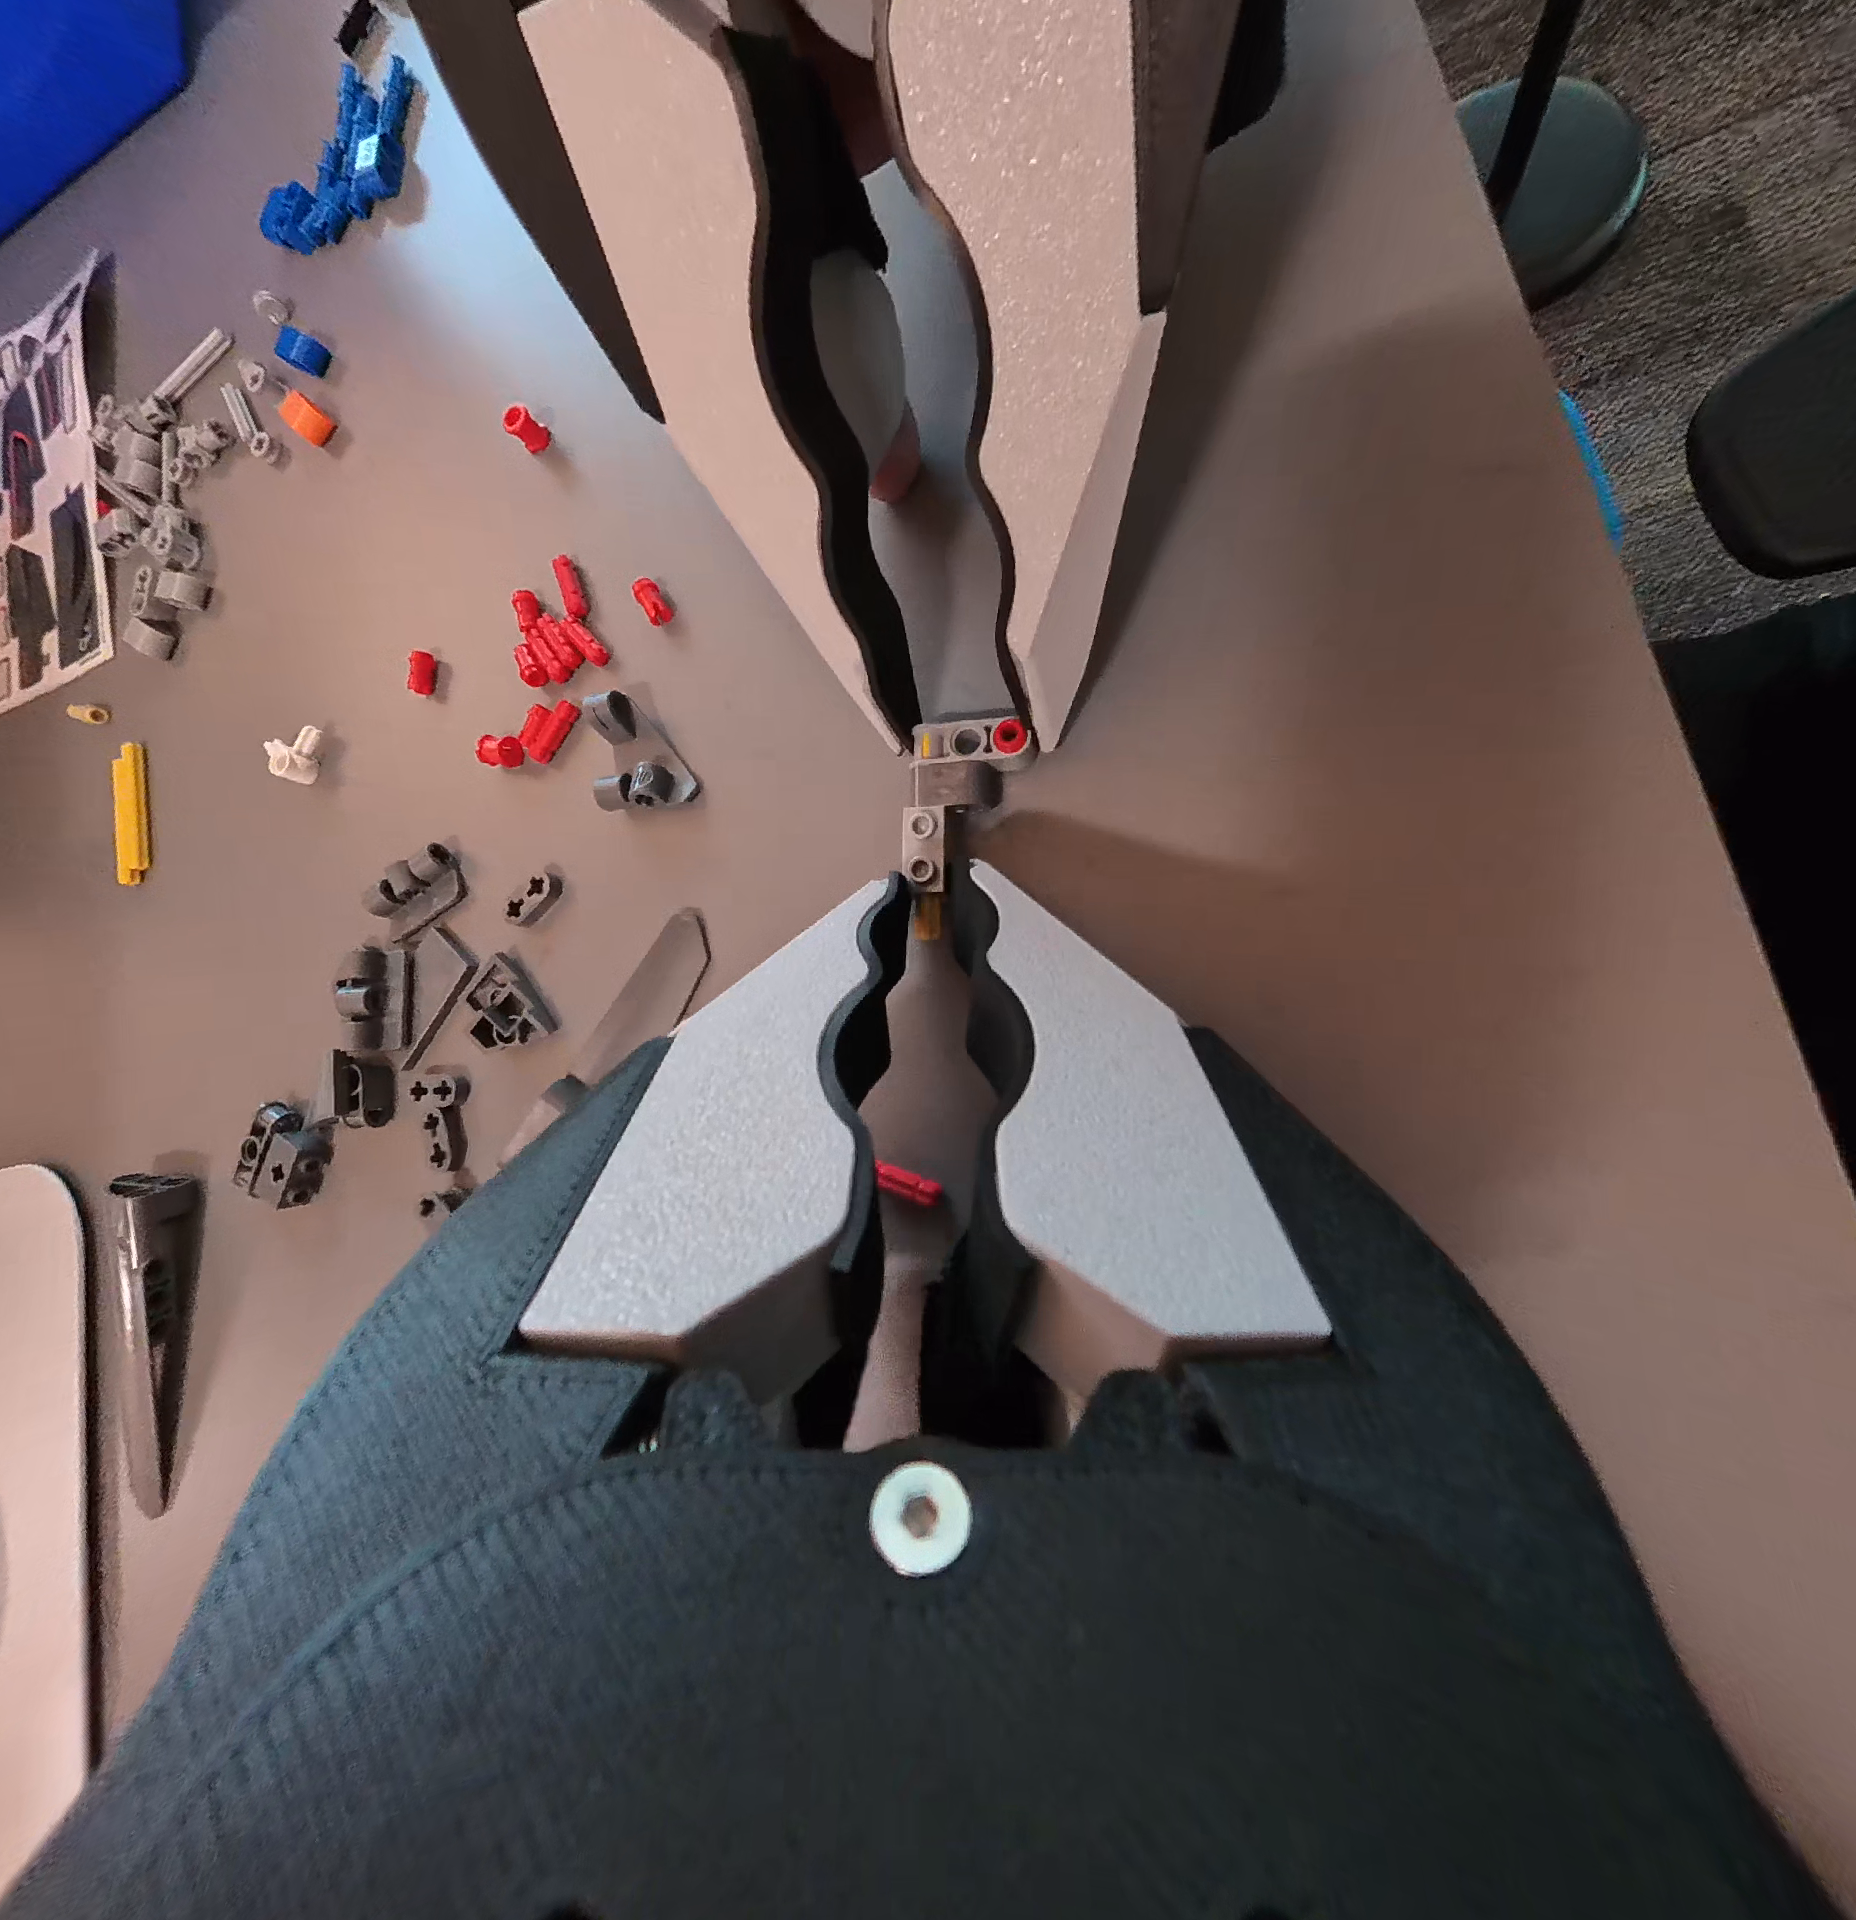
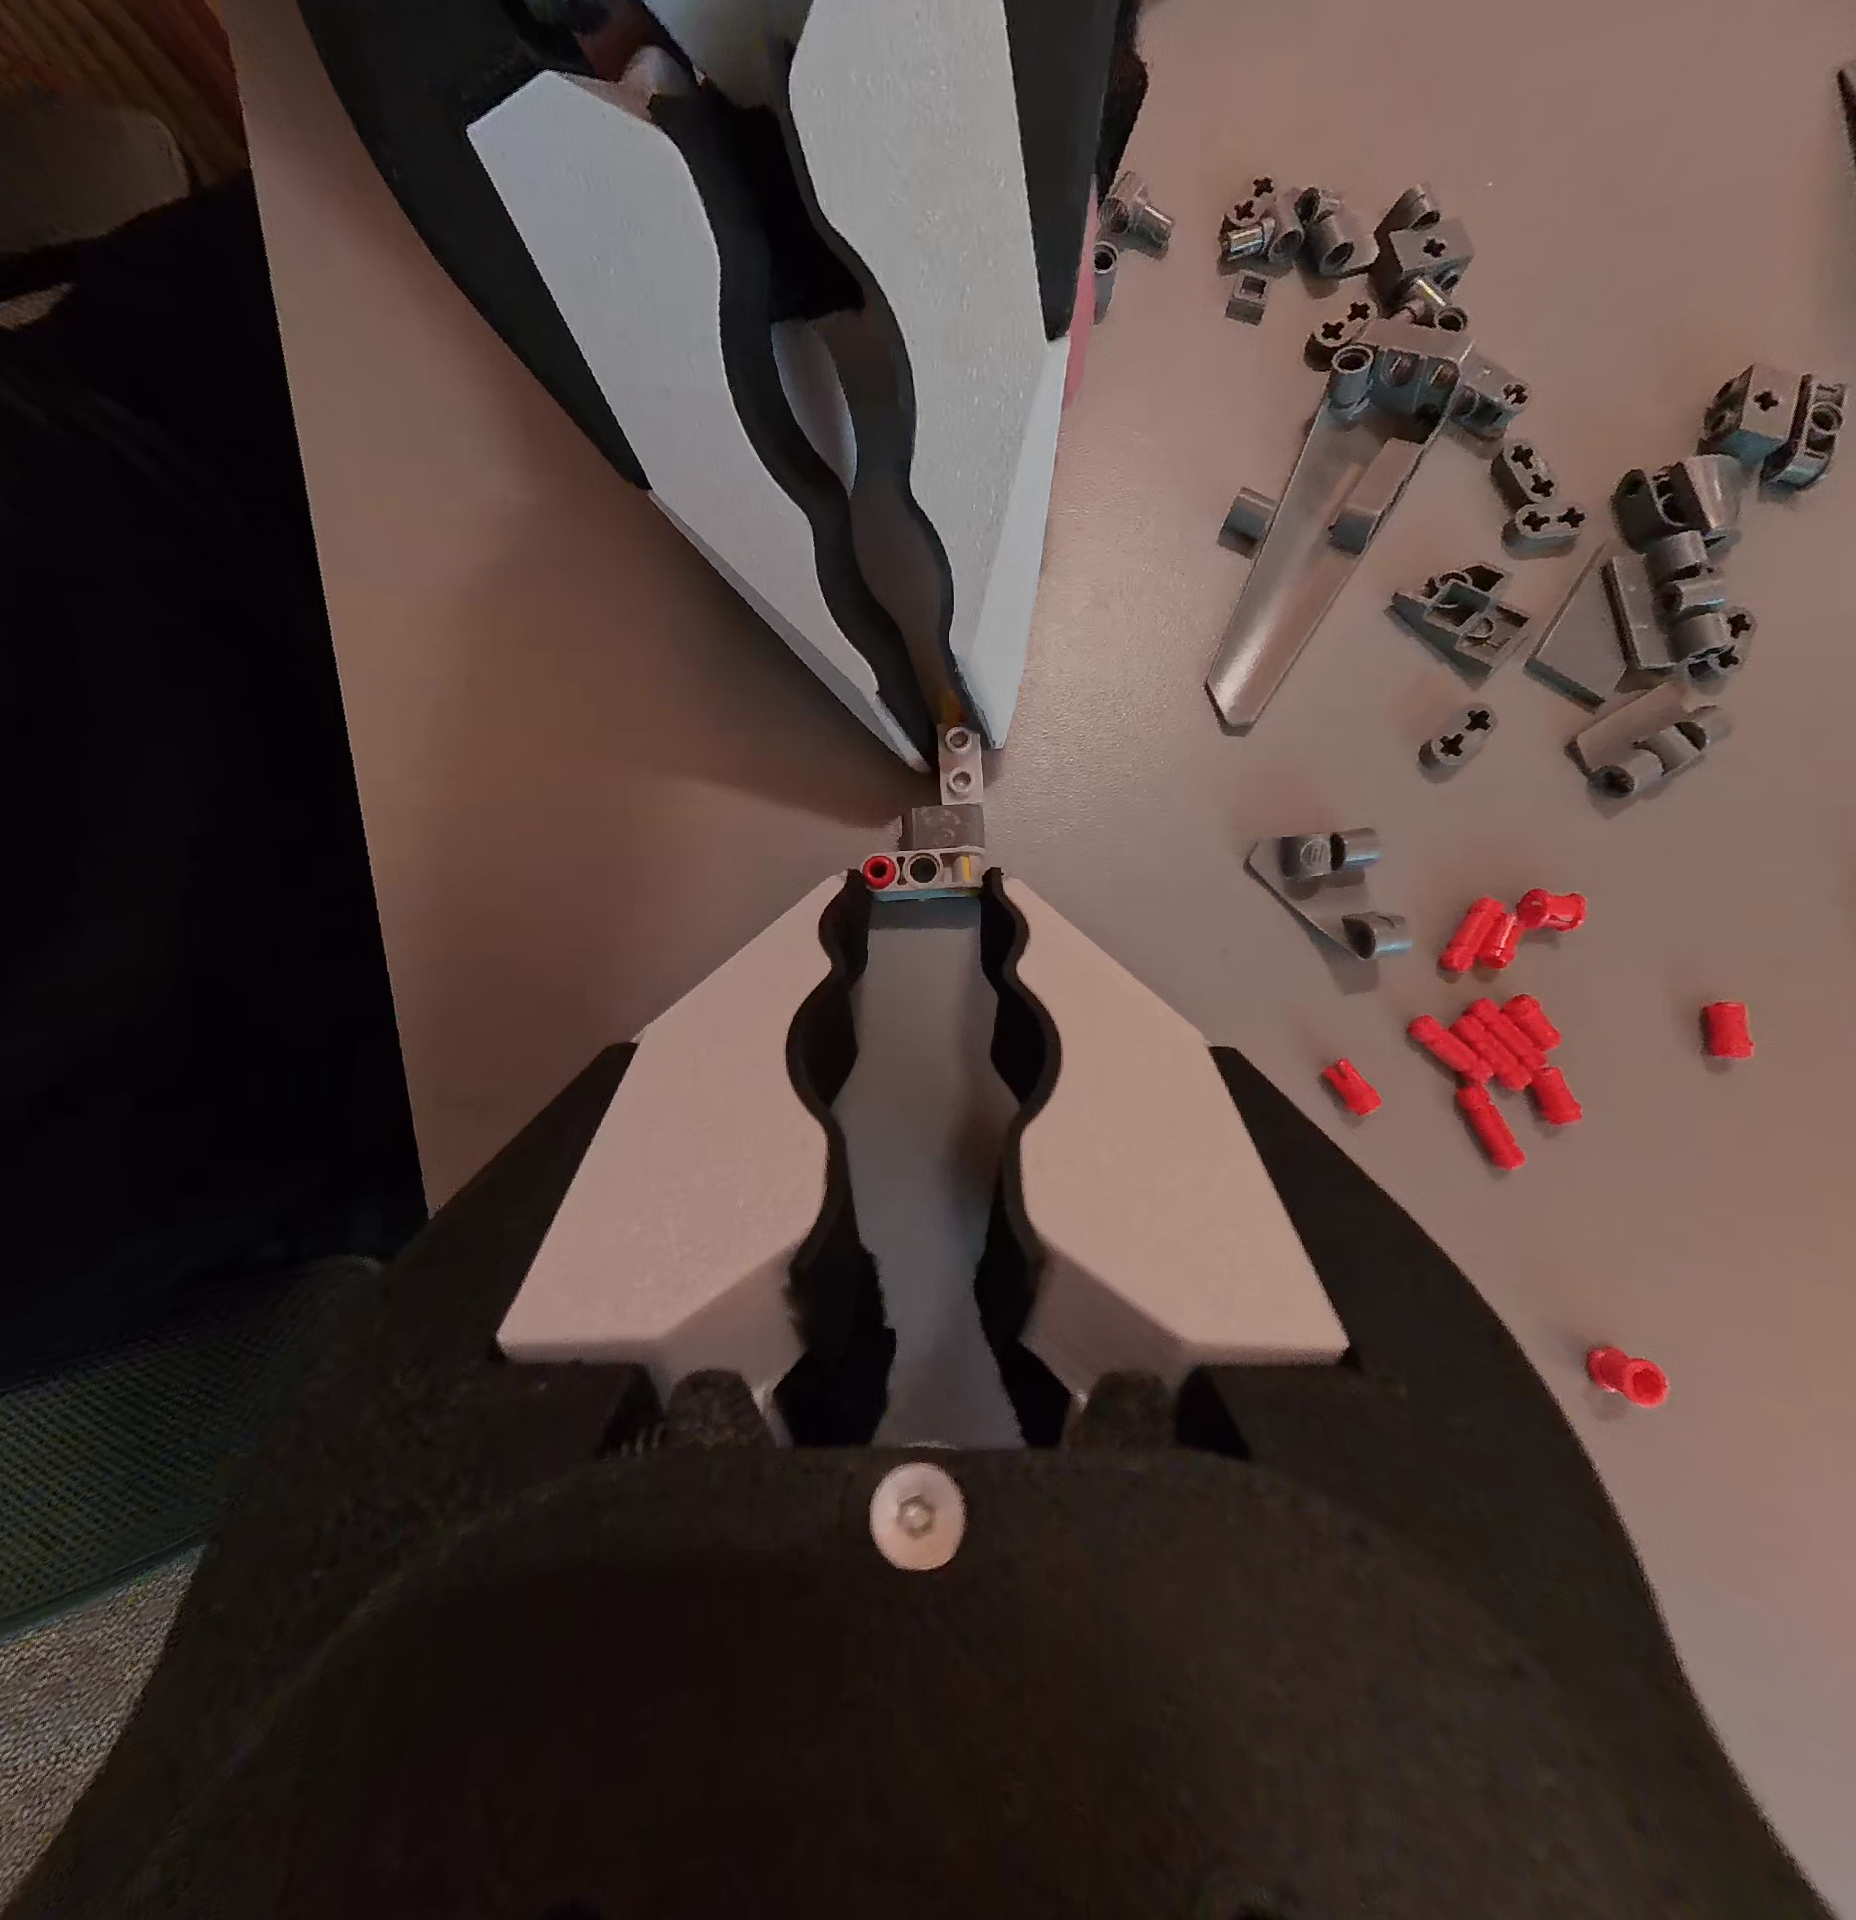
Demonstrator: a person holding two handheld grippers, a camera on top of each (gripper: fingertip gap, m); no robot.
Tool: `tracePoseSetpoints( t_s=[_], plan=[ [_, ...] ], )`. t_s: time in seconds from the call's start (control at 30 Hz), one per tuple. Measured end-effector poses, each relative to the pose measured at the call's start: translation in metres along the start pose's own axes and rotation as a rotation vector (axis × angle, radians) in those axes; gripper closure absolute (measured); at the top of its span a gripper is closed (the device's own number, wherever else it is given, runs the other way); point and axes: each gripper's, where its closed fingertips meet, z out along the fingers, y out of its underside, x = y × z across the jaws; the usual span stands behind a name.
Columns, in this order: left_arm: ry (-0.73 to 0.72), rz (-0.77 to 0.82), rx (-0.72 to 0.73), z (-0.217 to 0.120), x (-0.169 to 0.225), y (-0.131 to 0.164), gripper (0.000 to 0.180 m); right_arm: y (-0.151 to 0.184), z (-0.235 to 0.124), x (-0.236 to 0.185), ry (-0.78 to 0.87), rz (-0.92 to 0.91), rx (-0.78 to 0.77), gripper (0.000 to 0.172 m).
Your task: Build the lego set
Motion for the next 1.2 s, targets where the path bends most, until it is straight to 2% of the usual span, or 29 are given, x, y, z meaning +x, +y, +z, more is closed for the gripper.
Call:
tracePoseSetpoints(
  t_s=[0.03, 0.23, 0.4, 0.57, 0.7, 0.87, 1.0, 1.2],
  plan=[
    [-0.010, 0.003, -0.005, 0.000, -0.001, 0.000, 0.174, 0.000, 0.000, 0.000, 0.005, -0.002, 0.004, 0.153],
    [-0.077, -0.002, -0.001, -0.012, -0.004, 0.005, 0.161, -0.003, 0.001, 0.006, 0.008, 0.002, 0.029, 0.152],
    [-0.142, -0.045, 0.014, -0.032, -0.018, 0.008, 0.161, -0.006, 0.004, 0.017, 0.015, 0.011, 0.016, 0.151],
    [-0.193, -0.045, -0.029, -0.043, -0.025, 0.020, 0.161, -0.008, 0.005, 0.025, 0.028, 0.015, -0.007, 0.134],
    [-0.218, -0.067, -0.026, -0.051, -0.030, 0.025, 0.160, -0.012, -0.007, 0.026, 0.048, 0.012, 0.019, 0.128],
    [-0.288, -0.067, -0.011, -0.063, -0.043, 0.029, 0.160, -0.019, -0.041, 0.040, 0.144, -0.007, 0.083, 0.132],
    [-0.403, -0.053, -0.016, -0.073, -0.069, 0.033, 0.162, -0.033, -0.070, 0.079, 0.342, -0.036, 0.159, 0.141],
    [-0.501, -0.132, 0.051, -0.074, -0.102, 0.038, 0.170, -0.060, -0.071, 0.123, 0.496, -0.118, 0.286, 0.143]
  ],
)
